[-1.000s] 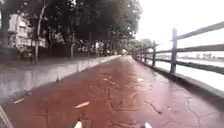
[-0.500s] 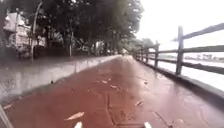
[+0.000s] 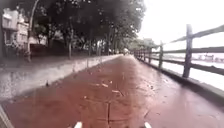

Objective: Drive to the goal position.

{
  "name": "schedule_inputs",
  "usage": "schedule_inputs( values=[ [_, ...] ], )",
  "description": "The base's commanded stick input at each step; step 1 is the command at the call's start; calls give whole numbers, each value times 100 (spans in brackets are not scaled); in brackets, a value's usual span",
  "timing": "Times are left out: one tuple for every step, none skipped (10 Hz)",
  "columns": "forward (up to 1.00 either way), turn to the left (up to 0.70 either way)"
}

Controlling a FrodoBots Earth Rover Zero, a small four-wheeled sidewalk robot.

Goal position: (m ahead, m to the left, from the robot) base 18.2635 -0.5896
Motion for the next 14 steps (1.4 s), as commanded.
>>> schedule_inputs(
  values=[
    [50,12],
    [50,0],
    [50,0],
    [50,0],
    [50,0],
    [50,-17],
    [50,-50],
    [50,-50],
    [50,-24],
    [50,0],
    [50,0],
    [50,0],
    [50,0],
    [50,0]
  ],
)
